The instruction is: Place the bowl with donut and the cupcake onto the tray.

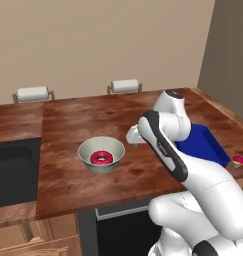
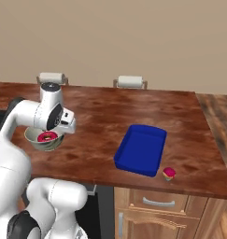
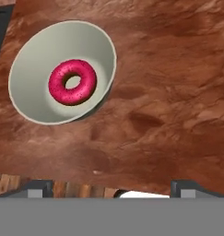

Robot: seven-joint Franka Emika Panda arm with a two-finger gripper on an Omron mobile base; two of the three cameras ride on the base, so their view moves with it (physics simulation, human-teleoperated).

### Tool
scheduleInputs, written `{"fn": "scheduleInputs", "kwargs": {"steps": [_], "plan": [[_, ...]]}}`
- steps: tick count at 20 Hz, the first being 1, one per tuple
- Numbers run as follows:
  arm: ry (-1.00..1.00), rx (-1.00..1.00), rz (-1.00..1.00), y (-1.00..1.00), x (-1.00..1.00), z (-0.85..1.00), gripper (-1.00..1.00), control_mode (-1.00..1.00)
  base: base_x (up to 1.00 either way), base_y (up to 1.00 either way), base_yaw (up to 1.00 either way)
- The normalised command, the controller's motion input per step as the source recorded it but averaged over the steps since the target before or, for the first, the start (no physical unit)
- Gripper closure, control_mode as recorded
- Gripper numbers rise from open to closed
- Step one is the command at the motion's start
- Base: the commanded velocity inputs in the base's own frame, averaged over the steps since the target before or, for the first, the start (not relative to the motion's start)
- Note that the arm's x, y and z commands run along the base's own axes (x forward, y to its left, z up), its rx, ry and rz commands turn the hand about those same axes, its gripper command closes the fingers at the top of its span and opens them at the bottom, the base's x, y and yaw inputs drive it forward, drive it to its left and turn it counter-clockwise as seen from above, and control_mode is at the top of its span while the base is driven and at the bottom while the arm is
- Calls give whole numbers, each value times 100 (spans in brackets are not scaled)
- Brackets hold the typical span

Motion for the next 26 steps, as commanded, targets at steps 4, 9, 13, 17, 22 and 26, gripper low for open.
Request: {"fn": "scheduleInputs", "kwargs": {"steps": [4, 9, 13, 17, 22, 26], "plan": [[-4, 11, 4, 11, 29, -40, -100, -100, 0, 0, 0], [-4, 9, 1, 20, 43, -29, -100, -100, 0, 0, 0], [0, 5, 0, 33, 51, -33, -100, -100, 0, 0, 0], [0, 3, 0, 29, 48, -40, -100, -100, 0, 0, 0], [0, 0, 0, 24, 44, -39, -100, -100, 0, 0, 0], [2, 0, 0, 10, 28, -33, -100, -100, 0, 0, 0]]}}
